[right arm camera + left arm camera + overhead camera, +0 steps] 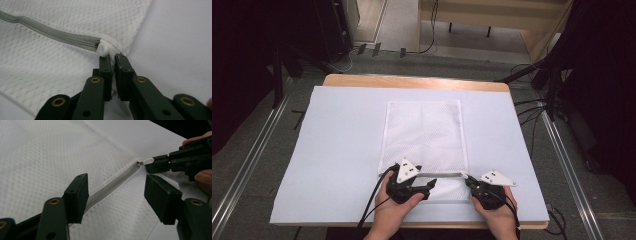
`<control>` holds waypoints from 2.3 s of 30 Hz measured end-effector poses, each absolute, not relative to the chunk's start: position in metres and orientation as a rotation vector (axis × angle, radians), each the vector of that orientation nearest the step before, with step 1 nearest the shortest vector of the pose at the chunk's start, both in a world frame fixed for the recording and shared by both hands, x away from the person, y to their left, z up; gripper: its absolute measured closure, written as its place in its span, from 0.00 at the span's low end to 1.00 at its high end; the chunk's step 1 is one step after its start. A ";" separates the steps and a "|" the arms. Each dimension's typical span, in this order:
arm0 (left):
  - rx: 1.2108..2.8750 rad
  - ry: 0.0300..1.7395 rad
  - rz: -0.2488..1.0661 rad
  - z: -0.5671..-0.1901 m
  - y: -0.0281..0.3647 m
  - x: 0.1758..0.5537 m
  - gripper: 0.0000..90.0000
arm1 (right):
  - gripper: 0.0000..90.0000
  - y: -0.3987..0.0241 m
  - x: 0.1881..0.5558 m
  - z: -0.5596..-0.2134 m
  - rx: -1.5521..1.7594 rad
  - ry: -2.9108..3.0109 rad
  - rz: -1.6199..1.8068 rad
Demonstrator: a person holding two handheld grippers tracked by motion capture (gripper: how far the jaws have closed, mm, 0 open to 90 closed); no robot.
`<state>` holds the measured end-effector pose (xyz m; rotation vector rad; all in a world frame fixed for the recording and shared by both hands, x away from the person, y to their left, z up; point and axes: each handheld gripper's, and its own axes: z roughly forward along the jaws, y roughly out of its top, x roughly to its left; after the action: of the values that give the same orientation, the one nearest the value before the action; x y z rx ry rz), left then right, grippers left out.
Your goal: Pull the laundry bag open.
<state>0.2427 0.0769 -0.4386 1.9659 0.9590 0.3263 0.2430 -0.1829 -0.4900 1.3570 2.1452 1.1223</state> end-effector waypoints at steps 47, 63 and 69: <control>1.789 1.038 -0.094 -0.449 0.041 0.274 0.72 | 1.00 -0.165 0.226 -0.469 1.118 2.132 1.240; 1.854 1.086 -0.079 -0.447 0.040 0.275 0.78 | 1.00 -0.165 0.227 -0.470 1.116 2.135 1.233; 1.842 1.086 -0.145 -0.451 0.046 0.276 0.90 | 1.00 -0.166 0.227 -0.468 1.120 2.128 1.242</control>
<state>0.2761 0.0459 -0.4505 1.8418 1.0856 -0.1446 0.2272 -0.1663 -0.4685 1.1205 2.1281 1.2420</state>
